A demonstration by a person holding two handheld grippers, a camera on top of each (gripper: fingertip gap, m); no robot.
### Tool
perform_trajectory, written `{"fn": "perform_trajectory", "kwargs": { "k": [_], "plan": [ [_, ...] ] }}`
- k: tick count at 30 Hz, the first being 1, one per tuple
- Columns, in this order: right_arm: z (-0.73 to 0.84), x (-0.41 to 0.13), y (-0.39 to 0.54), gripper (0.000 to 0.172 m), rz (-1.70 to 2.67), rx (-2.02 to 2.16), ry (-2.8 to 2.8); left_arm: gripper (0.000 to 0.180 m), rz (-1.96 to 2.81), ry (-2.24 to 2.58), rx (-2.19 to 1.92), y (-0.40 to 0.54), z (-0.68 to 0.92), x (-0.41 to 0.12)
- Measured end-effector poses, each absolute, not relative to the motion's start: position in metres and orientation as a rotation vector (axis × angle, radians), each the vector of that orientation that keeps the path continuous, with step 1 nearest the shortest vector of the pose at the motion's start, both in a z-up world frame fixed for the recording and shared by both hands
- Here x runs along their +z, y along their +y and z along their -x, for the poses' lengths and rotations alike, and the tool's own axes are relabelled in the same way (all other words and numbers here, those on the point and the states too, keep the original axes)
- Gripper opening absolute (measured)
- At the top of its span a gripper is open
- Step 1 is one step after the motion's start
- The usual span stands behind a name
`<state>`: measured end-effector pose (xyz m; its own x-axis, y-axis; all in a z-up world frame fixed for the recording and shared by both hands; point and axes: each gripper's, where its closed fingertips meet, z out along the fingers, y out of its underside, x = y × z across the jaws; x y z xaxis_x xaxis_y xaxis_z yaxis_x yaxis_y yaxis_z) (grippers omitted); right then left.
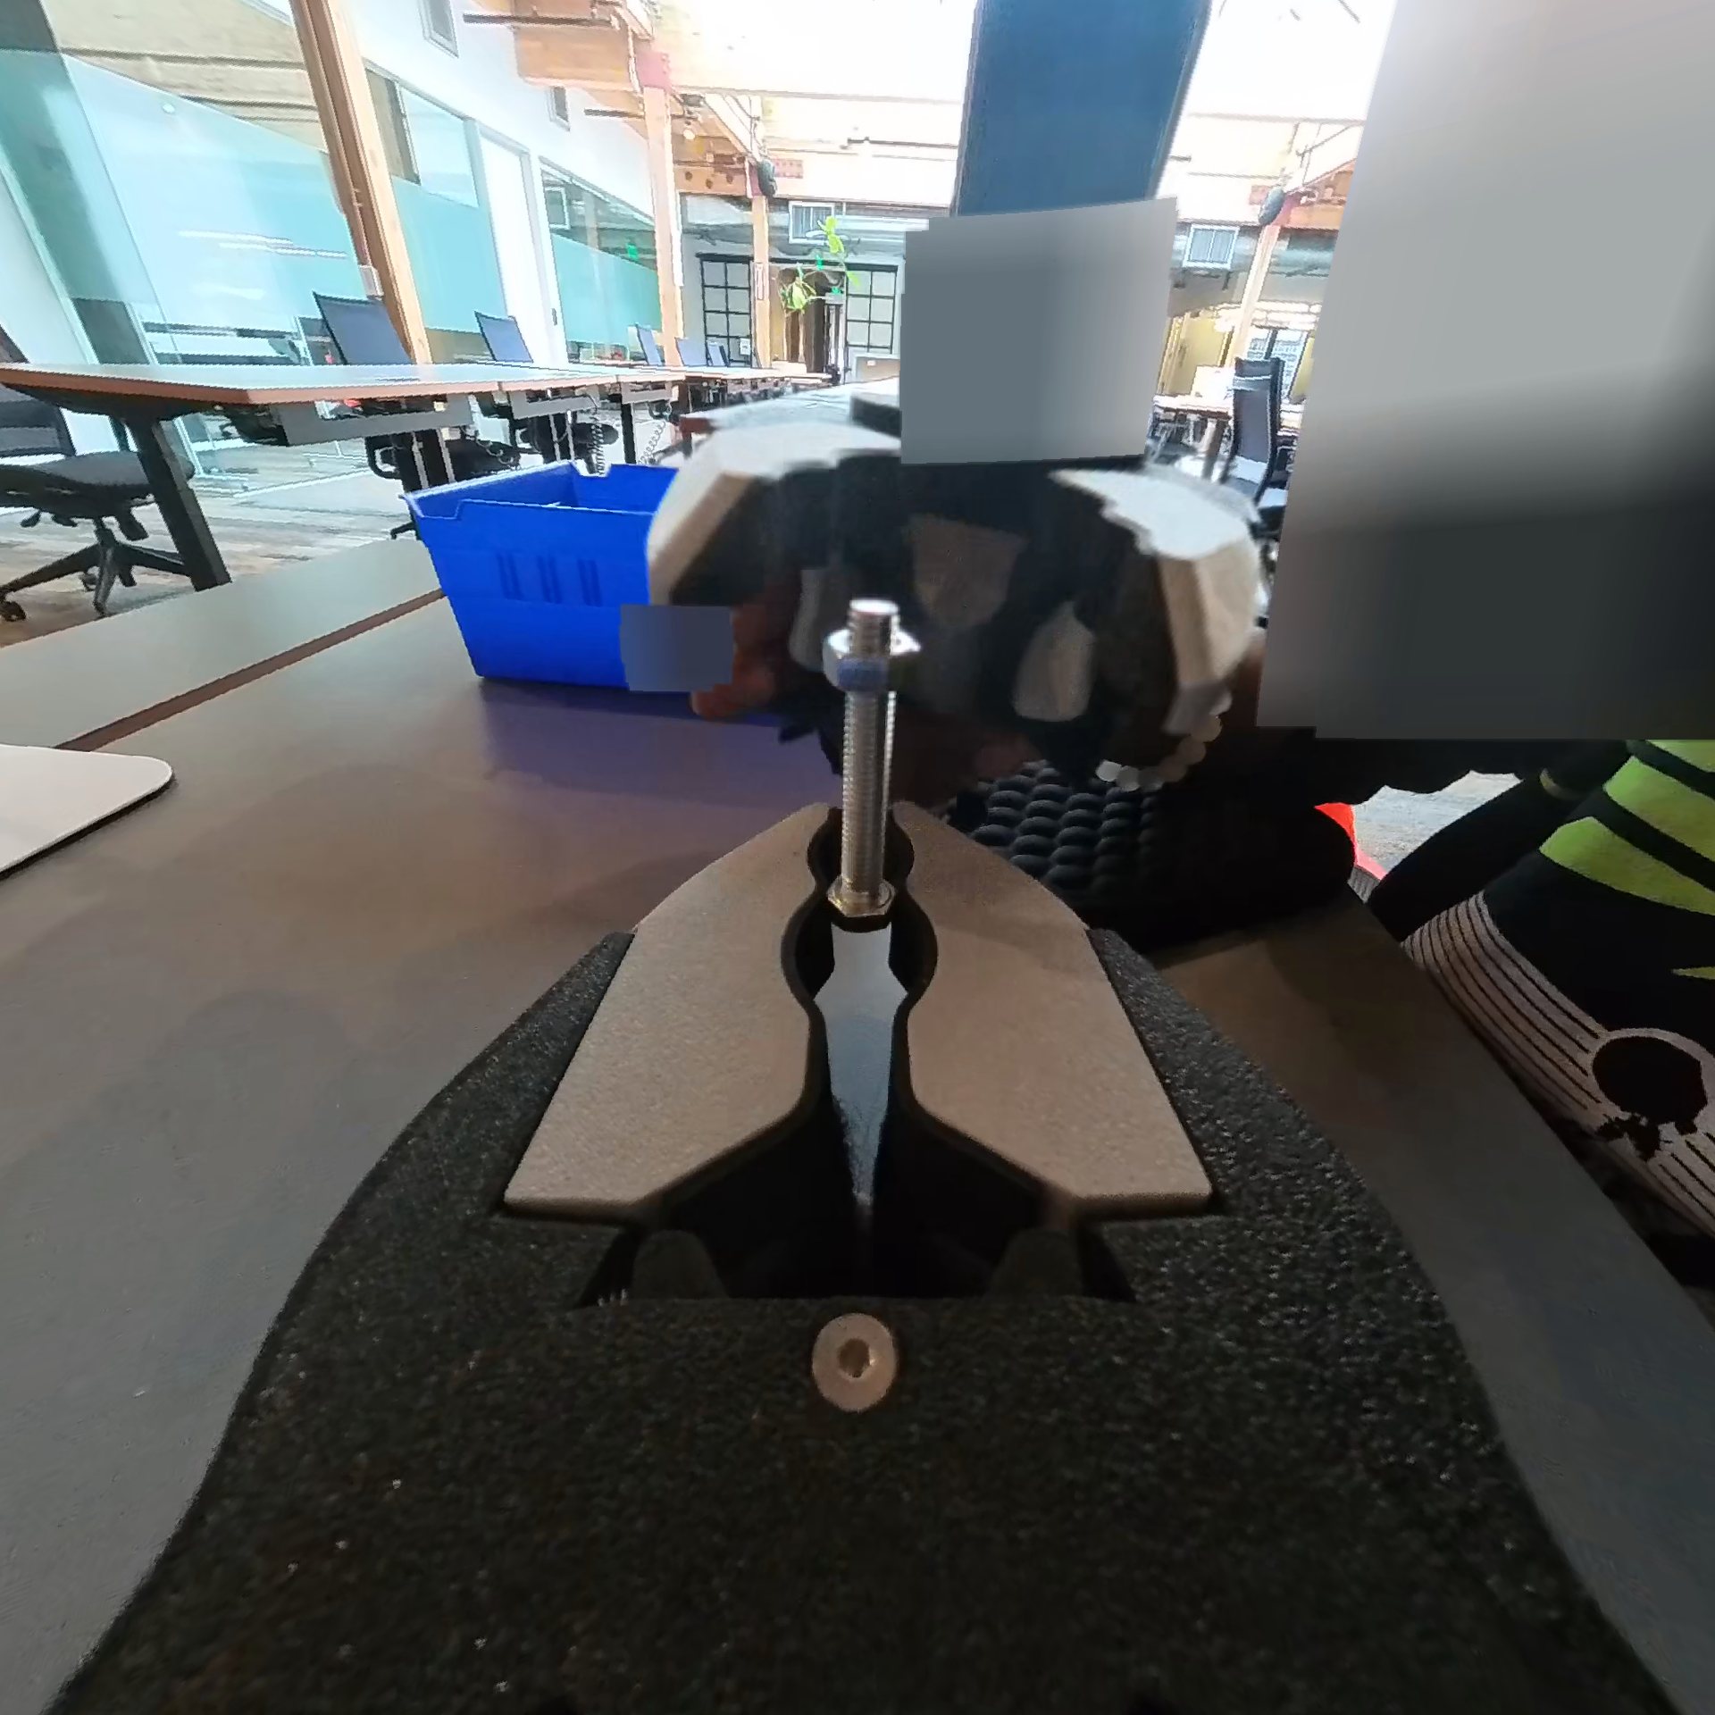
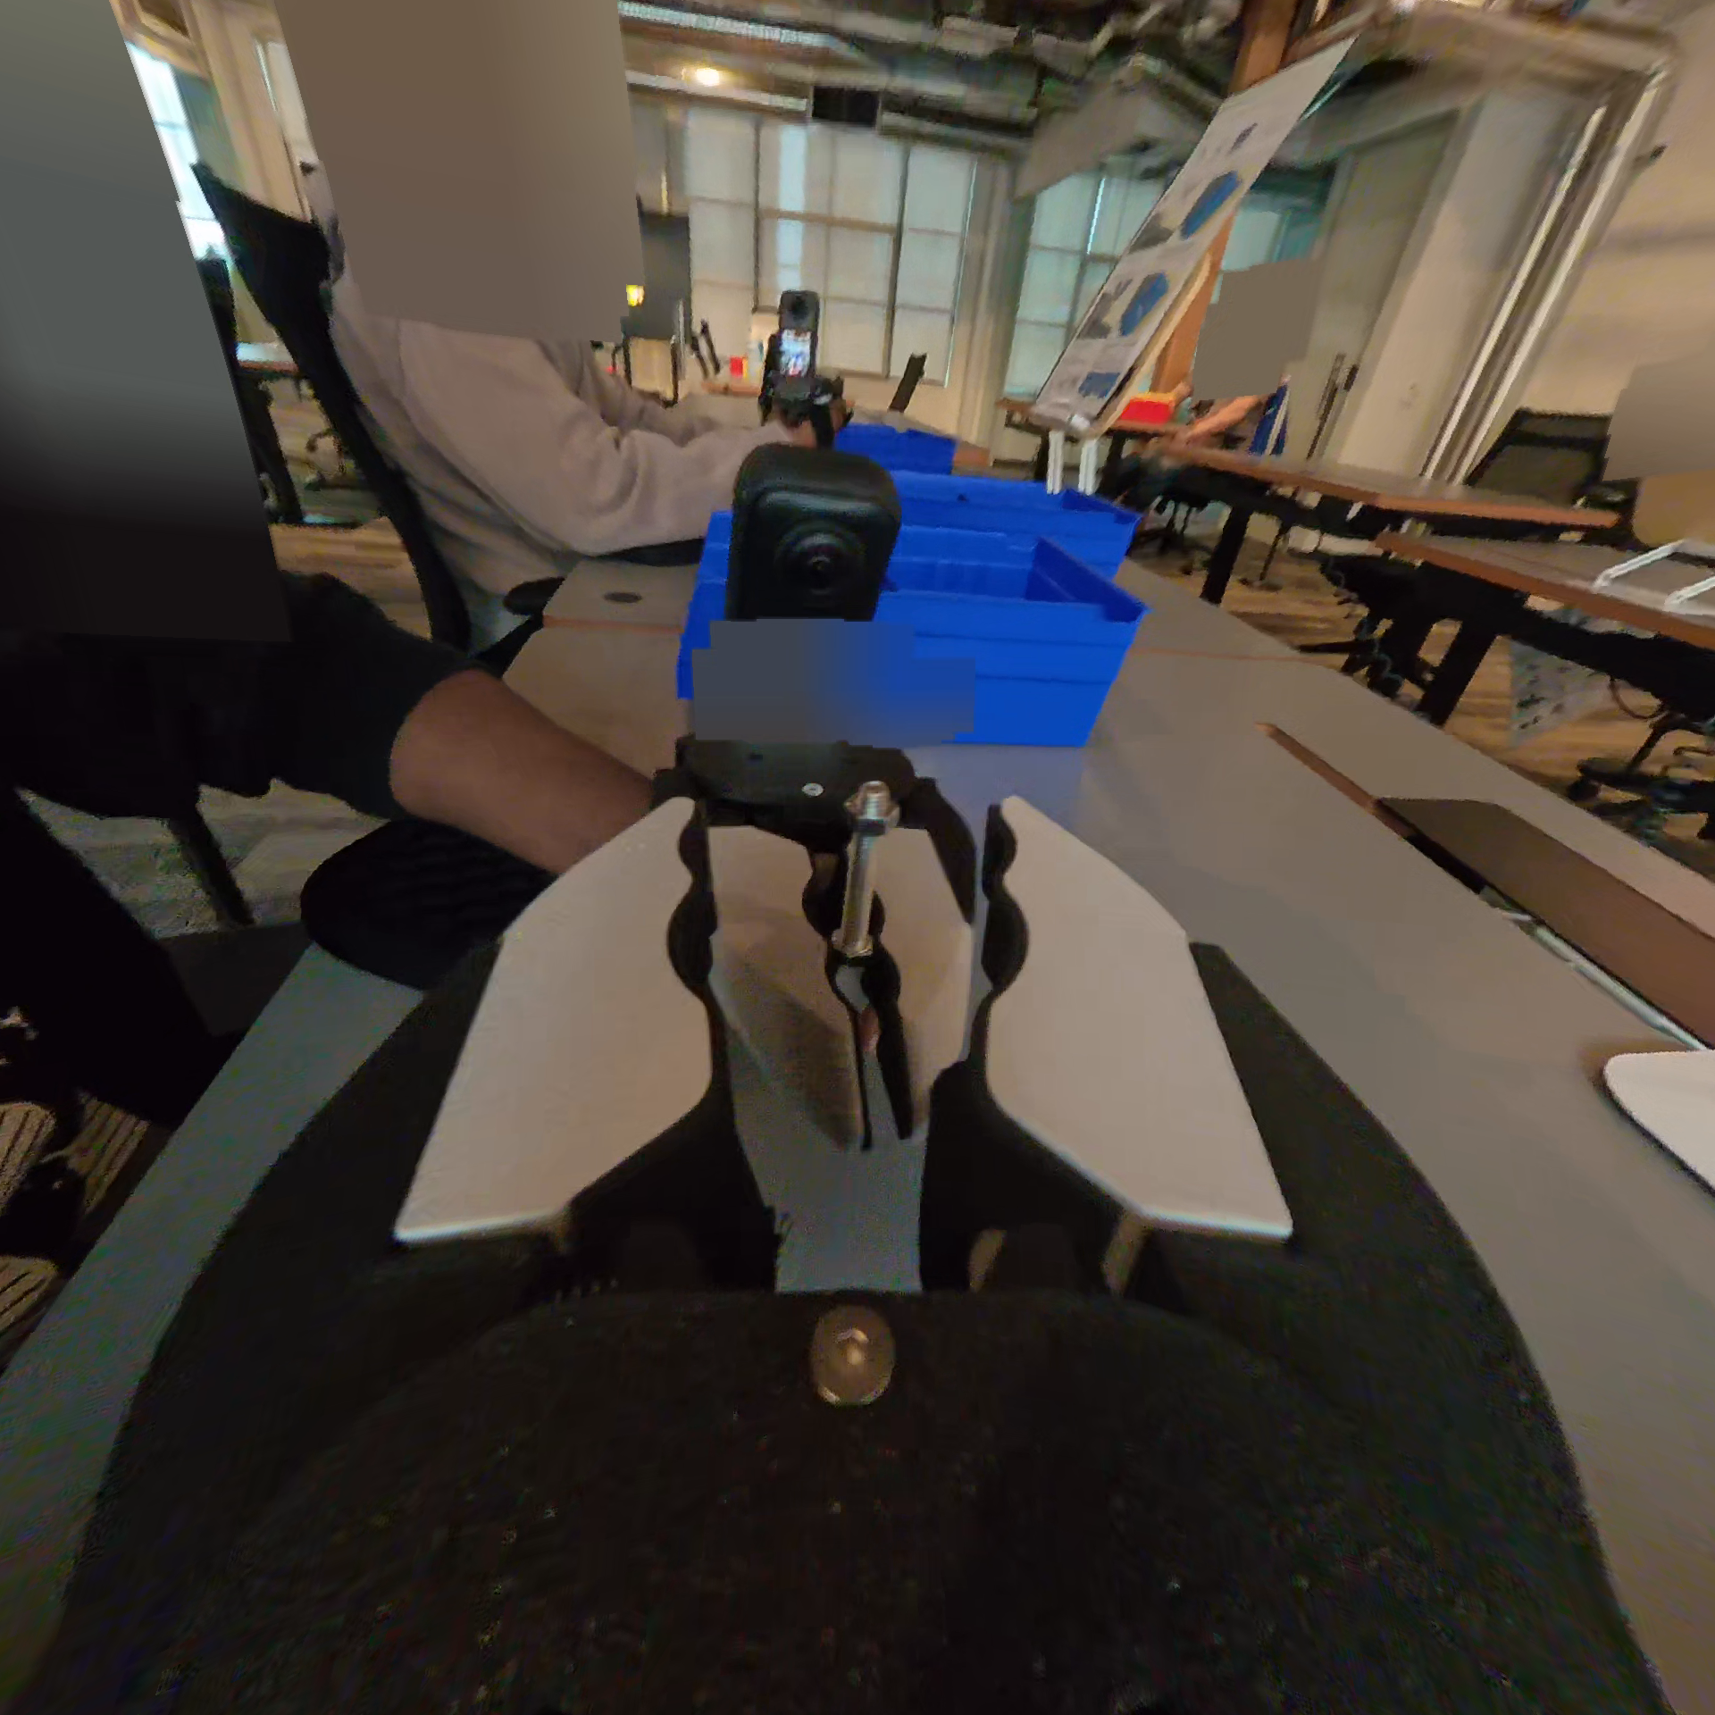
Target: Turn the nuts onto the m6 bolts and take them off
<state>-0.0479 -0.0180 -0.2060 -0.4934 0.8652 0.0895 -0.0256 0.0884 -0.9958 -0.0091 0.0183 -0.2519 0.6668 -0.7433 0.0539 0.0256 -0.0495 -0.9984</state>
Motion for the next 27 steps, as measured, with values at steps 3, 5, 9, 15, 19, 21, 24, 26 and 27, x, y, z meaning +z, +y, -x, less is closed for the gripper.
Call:
{"fn": "perform_trajectory", "kwargs": {
  "k": [3,5,9,15,19,21,24,26,27],
  "plan": [
    [0.044,-0.208,-0.025,0.032,0.812,1.476,-1.674,0.007,1.503,0.62,-0.7,0.018,0.01,-0.252],
    [0.039,-0.202,-0.023,0.01,0.768,1.475,-1.642,0.007,1.504,0.619,-0.698,0.018,0.01,-0.252],
    [0.042,-0.2,-0.015,0.028,0.829,1.525,-1.586,0.007,1.504,0.623,-0.696,0.018,0.009,-0.252],
    [0.044,-0.207,-0.027,0.034,0.79,1.462,-1.659,0.007,1.505,0.623,-0.698,0.018,0.009,-0.252],
    [0.04,-0.201,-0.018,0.011,0.808,1.507,-1.611,0.007,1.507,0.616,-0.698,0.019,0.01,-0.252],
    [0.042,-0.2,-0.015,0.02,0.832,1.546,-1.582,0.007,1.503,0.604,-0.707,0.019,0.011,-0.251],
    [0.045,-0.2,-0.018,0.053,0.815,1.541,-1.577,0.007,1.509,0.627,-0.692,0.018,0.009,-0.253],
    [0.044,-0.202,-0.025,0.053,0.789,1.546,-1.611,0.007,1.51,0.626,-0.693,0.018,0.009,-0.253],
    [0.044,-0.205,-0.026,0.047,0.792,1.526,-1.635,0.007,1.508,0.618,-0.698,0.019,0.01,-0.252]
  ]
}}
